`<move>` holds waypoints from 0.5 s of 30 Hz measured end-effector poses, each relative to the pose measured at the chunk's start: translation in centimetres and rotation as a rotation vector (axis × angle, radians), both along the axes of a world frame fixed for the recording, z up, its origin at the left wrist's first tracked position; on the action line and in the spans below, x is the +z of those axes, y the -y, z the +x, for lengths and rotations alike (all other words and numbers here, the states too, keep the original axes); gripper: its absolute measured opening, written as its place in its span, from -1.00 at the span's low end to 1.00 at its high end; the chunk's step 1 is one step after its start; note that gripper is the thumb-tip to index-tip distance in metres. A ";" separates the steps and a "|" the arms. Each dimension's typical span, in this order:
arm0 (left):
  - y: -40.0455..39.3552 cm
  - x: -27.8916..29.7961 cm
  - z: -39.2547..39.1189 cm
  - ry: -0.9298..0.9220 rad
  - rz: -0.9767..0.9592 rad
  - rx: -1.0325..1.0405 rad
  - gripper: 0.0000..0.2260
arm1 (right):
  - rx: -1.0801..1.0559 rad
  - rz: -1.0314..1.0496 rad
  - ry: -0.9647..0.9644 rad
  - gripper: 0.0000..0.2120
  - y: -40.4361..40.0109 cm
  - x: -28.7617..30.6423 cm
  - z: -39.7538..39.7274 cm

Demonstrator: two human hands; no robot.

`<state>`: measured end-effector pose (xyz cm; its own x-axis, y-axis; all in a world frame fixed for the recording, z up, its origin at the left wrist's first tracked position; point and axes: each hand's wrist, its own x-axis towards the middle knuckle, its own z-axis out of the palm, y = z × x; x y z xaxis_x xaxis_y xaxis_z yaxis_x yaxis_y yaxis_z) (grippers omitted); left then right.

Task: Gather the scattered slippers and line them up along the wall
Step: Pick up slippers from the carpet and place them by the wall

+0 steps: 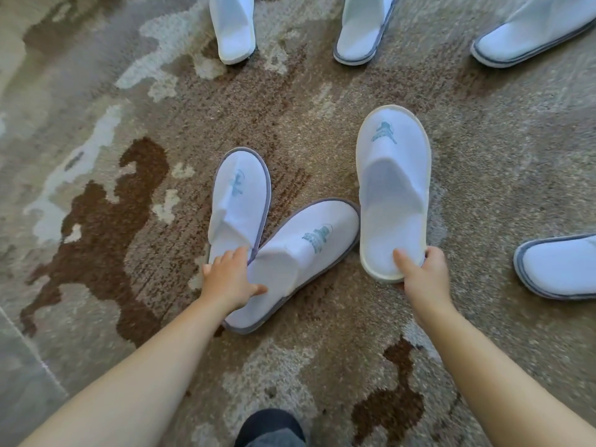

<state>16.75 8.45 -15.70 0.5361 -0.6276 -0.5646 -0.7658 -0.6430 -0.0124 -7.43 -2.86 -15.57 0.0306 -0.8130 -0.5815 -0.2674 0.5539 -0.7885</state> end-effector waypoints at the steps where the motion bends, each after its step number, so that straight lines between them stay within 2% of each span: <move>1: -0.3 0.0 -0.2 -0.001 0.013 0.016 -0.39 | 0.002 -0.005 0.005 -0.73 0.0 0.1 0.0; 4: -0.8 0.1 -0.5 -0.058 0.028 0.123 -0.63 | -0.002 -0.013 0.017 -0.78 -0.3 0.2 -0.1; 7: -0.8 0.2 -0.9 -0.154 -0.004 0.188 -0.57 | -0.007 -0.022 0.027 -0.75 -0.9 0.2 -0.5; 11: -0.3 0.6 -1.9 -0.319 -0.212 0.327 -0.66 | -0.058 -0.040 0.039 -0.82 -1.0 0.6 -1.5; 15: 2.6 2.6 -3.7 -0.364 -0.409 0.293 -0.69 | -0.147 -0.059 0.018 -0.83 -0.1 2.1 -2.5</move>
